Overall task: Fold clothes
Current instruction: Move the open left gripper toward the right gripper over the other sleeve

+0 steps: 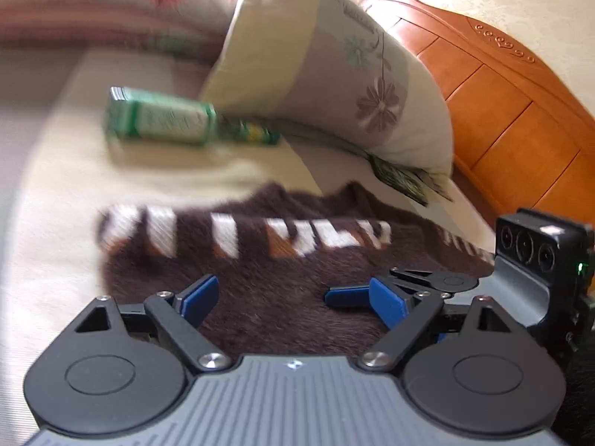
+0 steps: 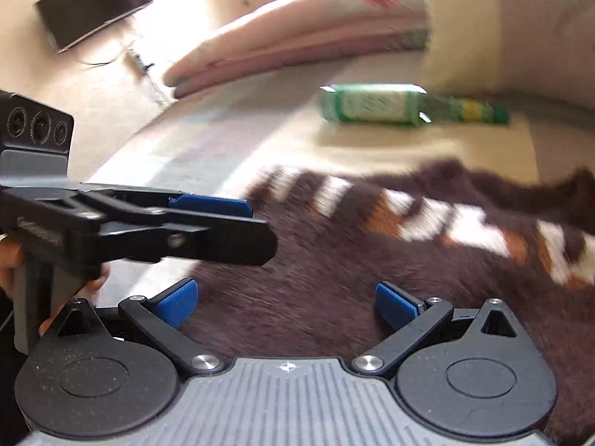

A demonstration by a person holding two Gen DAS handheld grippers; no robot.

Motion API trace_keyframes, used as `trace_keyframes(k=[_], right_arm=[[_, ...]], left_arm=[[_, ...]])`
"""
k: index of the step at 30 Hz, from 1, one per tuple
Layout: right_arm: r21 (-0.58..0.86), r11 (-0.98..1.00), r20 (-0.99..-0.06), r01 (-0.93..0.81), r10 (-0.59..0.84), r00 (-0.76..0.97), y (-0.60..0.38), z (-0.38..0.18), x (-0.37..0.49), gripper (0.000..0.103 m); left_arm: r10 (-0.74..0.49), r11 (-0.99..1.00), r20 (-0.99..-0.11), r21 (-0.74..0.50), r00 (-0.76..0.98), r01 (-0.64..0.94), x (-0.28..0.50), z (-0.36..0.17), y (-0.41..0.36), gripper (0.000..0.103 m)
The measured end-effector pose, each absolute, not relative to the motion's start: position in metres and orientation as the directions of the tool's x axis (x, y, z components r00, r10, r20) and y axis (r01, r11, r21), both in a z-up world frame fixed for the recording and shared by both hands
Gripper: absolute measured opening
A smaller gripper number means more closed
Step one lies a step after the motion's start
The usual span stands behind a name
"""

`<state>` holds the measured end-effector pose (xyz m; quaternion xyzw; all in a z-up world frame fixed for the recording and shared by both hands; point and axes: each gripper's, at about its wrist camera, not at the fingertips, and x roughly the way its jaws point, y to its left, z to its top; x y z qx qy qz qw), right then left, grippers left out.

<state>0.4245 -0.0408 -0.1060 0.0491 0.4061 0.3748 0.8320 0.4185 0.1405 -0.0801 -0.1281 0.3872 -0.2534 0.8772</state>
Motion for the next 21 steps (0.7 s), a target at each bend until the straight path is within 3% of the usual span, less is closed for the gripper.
trace_keyframes(k=[6,8,10,13,17,21], right_arm=[[0.336,0.791,-0.65,-0.512,0.588,0.481,-0.091,-0.11,0.416,0.103],[0.258,0.871,-0.696,-0.417,0.467,0.546,-0.111,-0.112,0.419,0.103],[0.268,0.892,-0.69,-0.363,0.441,0.574,-0.131,-0.111,0.417,0.103],[0.294,0.886,-0.668,-0.357,0.458,0.586,-0.129,-0.1,0.415,0.103],[0.34,0.801,-0.617,-0.492,0.585,0.526,-0.094,-0.091,0.418,0.103],[0.286,0.812,-0.697,-0.509,0.541,0.47,-0.073,-0.116,0.429,0.103]], left_arm=[[-0.537,0.843,-0.627,-0.419,0.564,0.337,0.418,-0.081,0.138,0.088],[-0.535,0.845,-0.632,-0.418,0.561,0.334,0.418,-0.081,0.137,0.088],[-0.532,0.846,-0.636,-0.418,0.559,0.331,0.417,-0.081,0.136,0.088],[-0.546,0.837,-0.623,-0.406,0.56,0.366,0.412,-0.076,0.13,0.088],[-0.578,0.814,-0.591,-0.379,0.562,0.44,0.4,-0.065,0.119,0.091],[-0.531,0.847,-0.655,-0.386,0.538,0.366,0.419,-0.088,0.123,0.091]])
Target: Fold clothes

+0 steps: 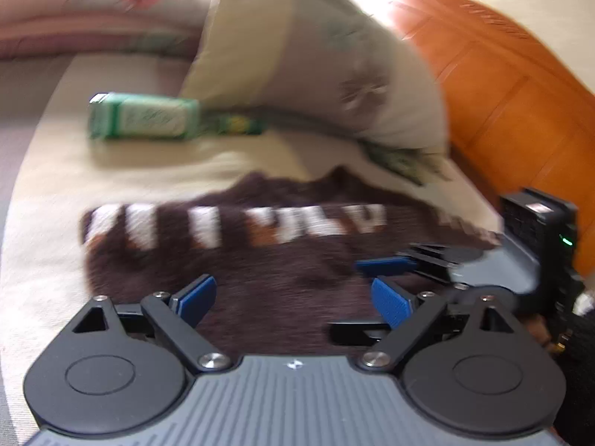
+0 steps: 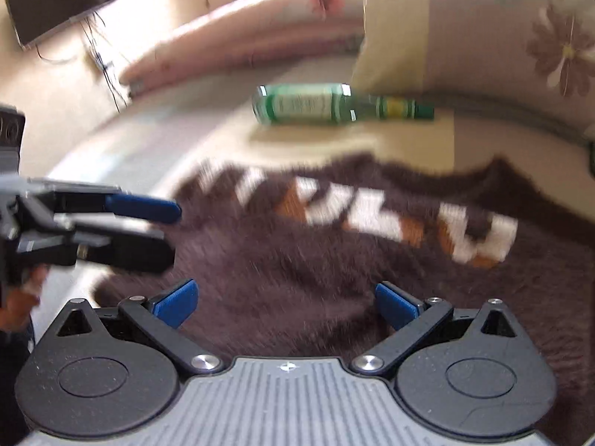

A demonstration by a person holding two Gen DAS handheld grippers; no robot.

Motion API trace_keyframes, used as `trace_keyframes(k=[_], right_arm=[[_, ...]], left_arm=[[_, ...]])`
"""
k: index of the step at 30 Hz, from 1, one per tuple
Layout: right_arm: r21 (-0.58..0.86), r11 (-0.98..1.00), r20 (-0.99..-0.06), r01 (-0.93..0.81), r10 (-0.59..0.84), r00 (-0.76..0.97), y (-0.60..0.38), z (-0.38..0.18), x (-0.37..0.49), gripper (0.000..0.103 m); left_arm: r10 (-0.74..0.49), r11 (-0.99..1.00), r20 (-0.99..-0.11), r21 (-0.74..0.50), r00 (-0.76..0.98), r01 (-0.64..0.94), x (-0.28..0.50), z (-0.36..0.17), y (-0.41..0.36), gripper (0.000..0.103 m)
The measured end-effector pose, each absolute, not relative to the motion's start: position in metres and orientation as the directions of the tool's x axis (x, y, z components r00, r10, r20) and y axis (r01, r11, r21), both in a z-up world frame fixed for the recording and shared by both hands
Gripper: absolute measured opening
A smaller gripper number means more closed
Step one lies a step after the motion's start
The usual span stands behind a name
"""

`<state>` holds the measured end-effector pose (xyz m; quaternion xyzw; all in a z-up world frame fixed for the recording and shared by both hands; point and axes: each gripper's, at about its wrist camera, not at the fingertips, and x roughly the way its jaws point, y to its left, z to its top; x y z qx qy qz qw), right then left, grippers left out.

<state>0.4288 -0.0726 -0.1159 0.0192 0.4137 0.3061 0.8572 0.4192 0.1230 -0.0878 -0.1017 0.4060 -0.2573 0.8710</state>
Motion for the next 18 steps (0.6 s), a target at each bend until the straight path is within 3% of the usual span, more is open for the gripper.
trace_keyframes(k=[3,6,10,18], right_arm=[[0.295,0.827,-0.678,-0.479,0.534,0.505,-0.095,-0.118,0.427,0.103],[0.24,0.897,-0.693,-0.371,0.426,0.582,-0.119,-0.111,0.426,0.103],[0.182,0.927,-0.701,-0.328,0.356,0.618,-0.13,-0.103,0.421,0.103],[-0.032,0.883,-0.672,-0.468,0.327,0.664,-0.058,-0.093,0.428,0.103]], left_arm=[[-0.505,0.863,-0.697,-0.414,0.509,0.29,0.437,-0.111,0.135,0.09],[-0.546,0.836,-0.668,-0.476,0.506,0.274,0.439,-0.111,0.145,0.09],[-0.516,0.856,-0.659,-0.421,0.547,0.301,0.427,-0.094,0.141,0.09],[-0.499,0.866,-0.638,-0.394,0.586,0.309,0.422,-0.081,0.146,0.091]])
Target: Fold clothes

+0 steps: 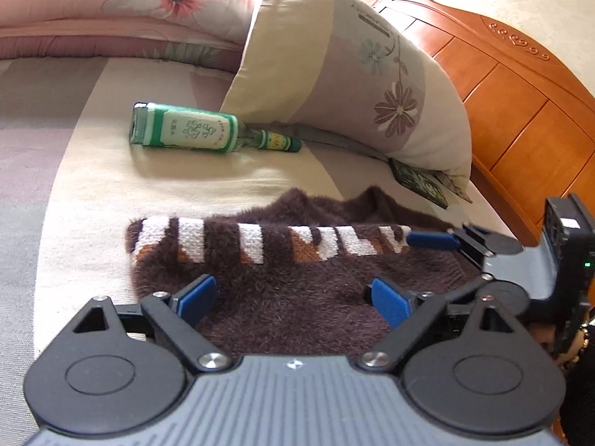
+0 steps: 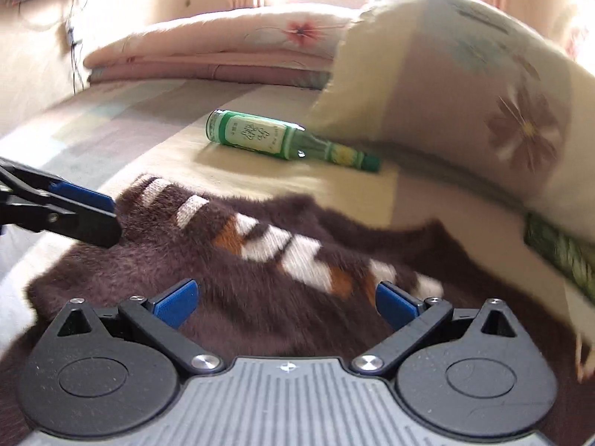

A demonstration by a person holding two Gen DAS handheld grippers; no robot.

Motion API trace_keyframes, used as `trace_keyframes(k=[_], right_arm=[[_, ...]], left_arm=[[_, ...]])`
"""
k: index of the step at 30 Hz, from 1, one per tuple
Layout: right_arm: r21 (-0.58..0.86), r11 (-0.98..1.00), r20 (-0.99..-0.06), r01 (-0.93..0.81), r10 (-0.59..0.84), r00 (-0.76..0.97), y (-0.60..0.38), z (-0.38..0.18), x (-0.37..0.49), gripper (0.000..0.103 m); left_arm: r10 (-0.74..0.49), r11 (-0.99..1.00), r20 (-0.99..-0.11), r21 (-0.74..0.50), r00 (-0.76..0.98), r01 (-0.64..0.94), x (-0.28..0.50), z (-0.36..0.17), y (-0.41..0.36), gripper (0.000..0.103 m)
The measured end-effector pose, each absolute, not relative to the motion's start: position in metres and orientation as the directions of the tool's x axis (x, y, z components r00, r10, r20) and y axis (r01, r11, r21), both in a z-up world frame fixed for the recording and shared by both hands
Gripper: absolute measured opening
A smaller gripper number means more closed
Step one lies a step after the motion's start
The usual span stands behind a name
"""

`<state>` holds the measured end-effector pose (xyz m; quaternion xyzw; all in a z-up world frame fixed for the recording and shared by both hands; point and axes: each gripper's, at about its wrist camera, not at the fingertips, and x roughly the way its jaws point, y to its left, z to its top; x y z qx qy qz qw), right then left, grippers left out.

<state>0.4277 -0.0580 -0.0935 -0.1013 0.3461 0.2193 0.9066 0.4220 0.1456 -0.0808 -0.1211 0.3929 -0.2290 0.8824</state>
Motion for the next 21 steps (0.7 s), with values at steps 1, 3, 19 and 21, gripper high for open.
trace_keyframes(k=[1,3,19,21], right_arm=[[-0.064,0.885,-0.674,-0.46,0.302,0.675,-0.053,-0.096,0.432,0.103],[-0.121,0.902,-0.674,-0.415,0.233,0.702,-0.052,-0.104,0.443,0.103],[0.092,0.897,-0.703,-0.433,0.367,0.609,-0.041,-0.095,0.394,0.103],[0.048,0.89,-0.743,-0.453,0.334,0.579,-0.028,-0.113,0.389,0.103]], left_arm=[[-0.493,0.869,-0.643,-0.393,0.586,0.3,0.424,-0.083,0.146,0.091],[-0.483,0.875,-0.653,-0.388,0.583,0.289,0.426,-0.086,0.146,0.091],[-0.499,0.859,-0.621,-0.449,0.604,0.248,0.43,-0.085,0.172,0.091],[-0.534,0.838,-0.616,-0.476,0.579,0.267,0.432,-0.089,0.171,0.091]])
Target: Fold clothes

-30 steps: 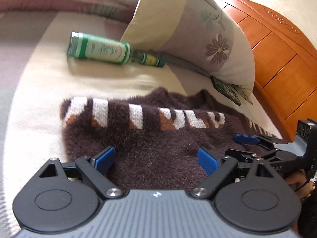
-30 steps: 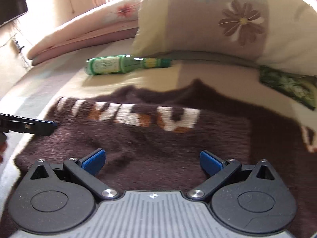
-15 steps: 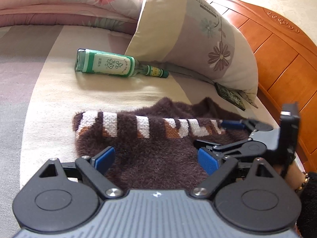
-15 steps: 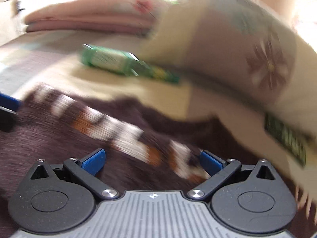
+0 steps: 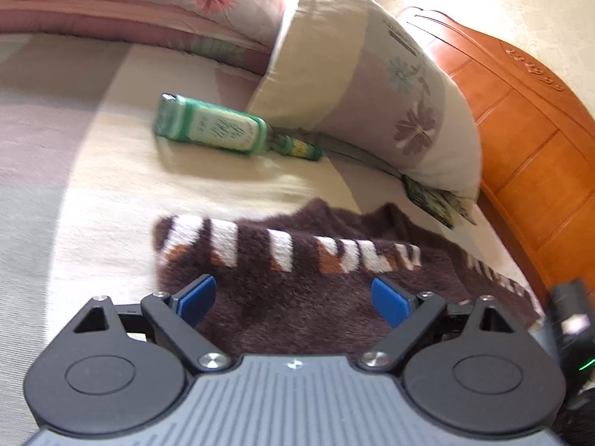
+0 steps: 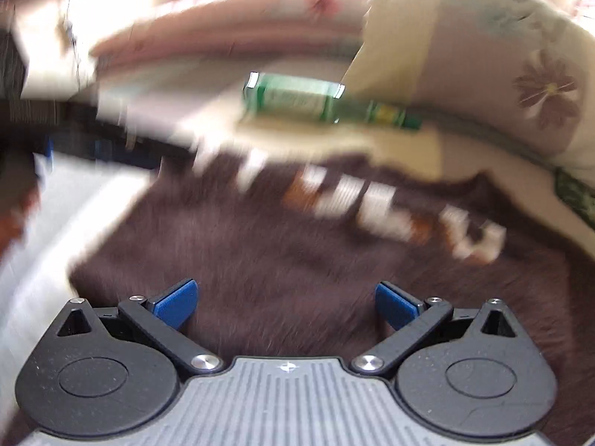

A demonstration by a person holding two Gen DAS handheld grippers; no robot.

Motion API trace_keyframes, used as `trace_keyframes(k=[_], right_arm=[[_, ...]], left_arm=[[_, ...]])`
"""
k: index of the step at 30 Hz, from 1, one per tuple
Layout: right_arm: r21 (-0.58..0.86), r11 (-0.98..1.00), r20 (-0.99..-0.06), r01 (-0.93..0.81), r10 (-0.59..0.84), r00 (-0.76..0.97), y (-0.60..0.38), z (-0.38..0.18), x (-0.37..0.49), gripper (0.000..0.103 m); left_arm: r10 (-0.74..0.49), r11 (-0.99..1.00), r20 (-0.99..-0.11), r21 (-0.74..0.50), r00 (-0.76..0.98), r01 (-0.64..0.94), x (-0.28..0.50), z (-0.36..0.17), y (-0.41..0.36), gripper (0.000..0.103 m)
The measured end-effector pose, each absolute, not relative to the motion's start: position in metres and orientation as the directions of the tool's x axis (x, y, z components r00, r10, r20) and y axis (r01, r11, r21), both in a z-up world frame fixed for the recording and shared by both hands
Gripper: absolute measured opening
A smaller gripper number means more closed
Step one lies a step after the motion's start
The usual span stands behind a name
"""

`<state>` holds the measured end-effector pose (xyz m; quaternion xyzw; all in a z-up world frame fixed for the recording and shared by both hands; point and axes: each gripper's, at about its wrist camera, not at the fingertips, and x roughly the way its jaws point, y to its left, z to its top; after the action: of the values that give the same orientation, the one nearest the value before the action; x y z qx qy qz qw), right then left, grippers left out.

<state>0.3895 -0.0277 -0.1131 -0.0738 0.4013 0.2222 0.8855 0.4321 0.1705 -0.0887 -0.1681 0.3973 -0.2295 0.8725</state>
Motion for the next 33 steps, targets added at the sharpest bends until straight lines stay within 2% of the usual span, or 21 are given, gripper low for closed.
trace_keyframes(k=[2,5,13,15,18,24,26,33], right_arm=[[0.042,0.899,-0.716,-0.437,0.332,0.614,-0.029,-0.123,0.381,0.103],[0.06,0.903,-0.687,-0.425,0.346,0.639,-0.033,-0.126,0.375,0.103],[0.053,0.918,-0.725,-0.394,0.307,0.616,-0.029,-0.117,0.382,0.103],[0.06,0.926,-0.711,-0.373,0.301,0.635,-0.024,-0.109,0.381,0.103],[0.038,0.894,-0.637,-0.447,0.366,0.678,-0.005,-0.094,0.37,0.103],[0.067,0.838,-0.669,-0.541,0.44,0.599,0.036,-0.101,0.373,0.103],[0.07,0.84,-0.707,-0.539,0.422,0.567,0.042,-0.113,0.374,0.103],[0.073,0.866,-0.629,-0.494,0.425,0.651,0.032,-0.083,0.391,0.103]], left_arm=[[-0.567,0.818,-0.617,-0.5,0.545,0.285,0.436,-0.095,0.168,0.091],[-0.543,0.831,-0.642,-0.502,0.541,0.24,0.445,-0.11,0.169,0.09],[-0.514,0.847,-0.632,-0.481,0.58,0.227,0.438,-0.096,0.176,0.091],[-0.51,0.848,-0.628,-0.483,0.587,0.219,0.438,-0.095,0.179,0.091],[-0.503,0.849,-0.622,-0.487,0.6,0.207,0.438,-0.092,0.186,0.091],[-0.495,0.846,-0.606,-0.5,0.623,0.185,0.436,-0.088,0.197,0.091],[-0.499,0.842,-0.602,-0.506,0.623,0.186,0.436,-0.087,0.198,0.091],[-0.523,0.823,-0.561,-0.529,0.641,0.208,0.43,-0.077,0.206,0.091]])
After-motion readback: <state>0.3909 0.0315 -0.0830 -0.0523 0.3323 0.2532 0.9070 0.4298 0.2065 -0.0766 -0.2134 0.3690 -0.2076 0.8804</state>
